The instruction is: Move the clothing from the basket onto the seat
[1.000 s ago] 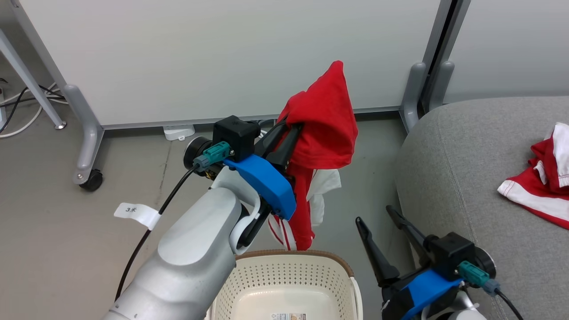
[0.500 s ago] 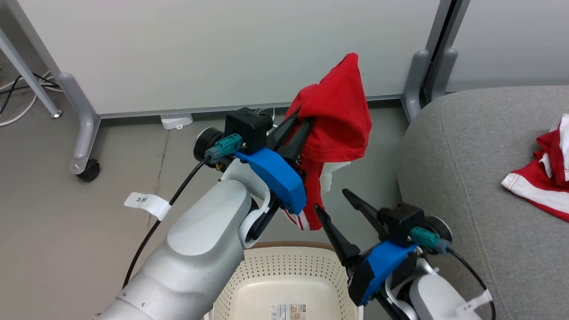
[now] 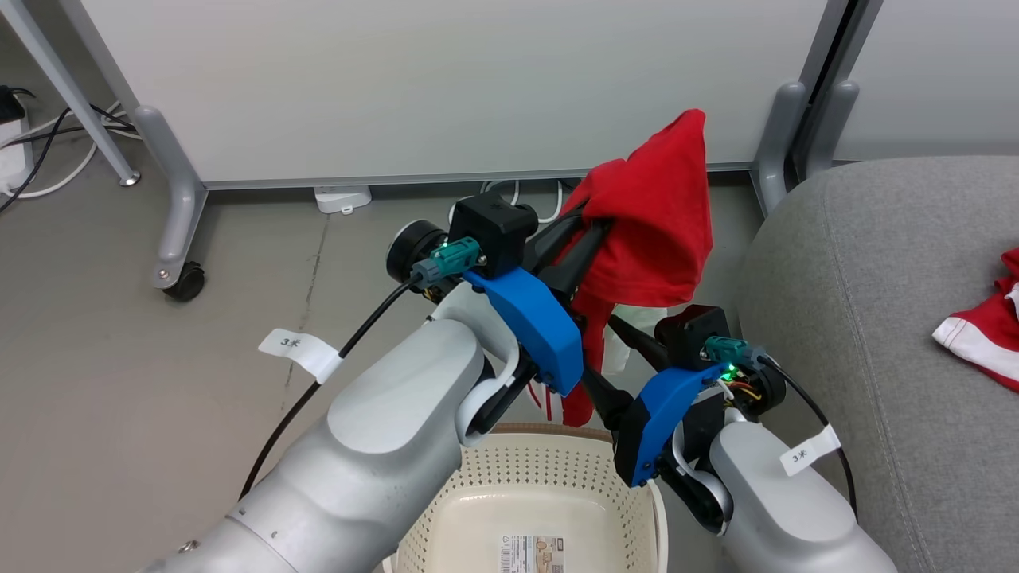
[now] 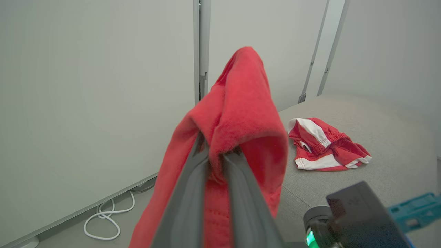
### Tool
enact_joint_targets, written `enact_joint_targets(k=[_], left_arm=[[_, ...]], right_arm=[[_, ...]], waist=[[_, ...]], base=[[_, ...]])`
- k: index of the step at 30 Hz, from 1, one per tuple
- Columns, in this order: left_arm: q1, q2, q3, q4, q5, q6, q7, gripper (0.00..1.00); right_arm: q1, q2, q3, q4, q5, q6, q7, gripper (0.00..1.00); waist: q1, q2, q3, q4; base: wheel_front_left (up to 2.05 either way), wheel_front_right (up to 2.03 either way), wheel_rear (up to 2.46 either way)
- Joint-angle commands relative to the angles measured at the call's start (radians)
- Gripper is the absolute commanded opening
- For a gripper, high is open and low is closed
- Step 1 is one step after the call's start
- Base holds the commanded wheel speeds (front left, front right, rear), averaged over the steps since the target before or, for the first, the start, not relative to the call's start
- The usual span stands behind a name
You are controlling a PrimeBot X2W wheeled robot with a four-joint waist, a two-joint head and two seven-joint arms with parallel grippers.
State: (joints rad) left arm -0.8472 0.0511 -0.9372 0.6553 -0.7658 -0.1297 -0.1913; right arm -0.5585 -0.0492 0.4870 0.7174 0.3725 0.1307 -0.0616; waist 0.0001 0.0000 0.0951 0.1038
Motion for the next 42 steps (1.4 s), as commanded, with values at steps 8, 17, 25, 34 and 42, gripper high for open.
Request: enact_joint_targets(k=[8,17,25,34,42], left_arm=[[-0.026,-0.001,-0.054,-0.012,-0.046,0.012,-0.012,0.0],[-0.036,-0.001,-0.078,0.016,-0.079,0.025,-0.03,0.0],[-0.044,-0.001,-0.093,0.036,-0.099,0.025,-0.043,0.0],[-0.052,-0.001,-0.104,0.051,-0.11,0.034,-0.054,0.0],[0.003,0.053,-0.057,0.048,-0.086,0.039,-0.073,1.0]], right_arm=[[-0.079,-0.002,0.105,0.119,0.157,0.0,-0.071,0.0],[-0.117,-0.002,0.197,0.198,0.233,0.0,-0.131,0.0],[-0.131,-0.002,0.267,0.222,0.276,0.0,-0.141,0.0],[-0.147,-0.002,0.319,0.231,0.314,0.0,-0.155,0.0],[-0.167,-0.002,0.352,0.206,0.311,0.0,-0.179,0.0]], waist=[[-0.0001,0.0,-0.01,0.006],[-0.0001,0.0,-0.03,-0.015],[-0.0001,0.0,-0.035,-0.025],[-0.0001,0.0,-0.033,-0.035],[-0.0001,0.0,-0.028,-0.08]], base=[[0.0,0.0,0.0],[0.0,0.0,0.0],[0.0,0.0,0.0],[0.0,0.0,0.0],[0.0,0.0,0.0]])
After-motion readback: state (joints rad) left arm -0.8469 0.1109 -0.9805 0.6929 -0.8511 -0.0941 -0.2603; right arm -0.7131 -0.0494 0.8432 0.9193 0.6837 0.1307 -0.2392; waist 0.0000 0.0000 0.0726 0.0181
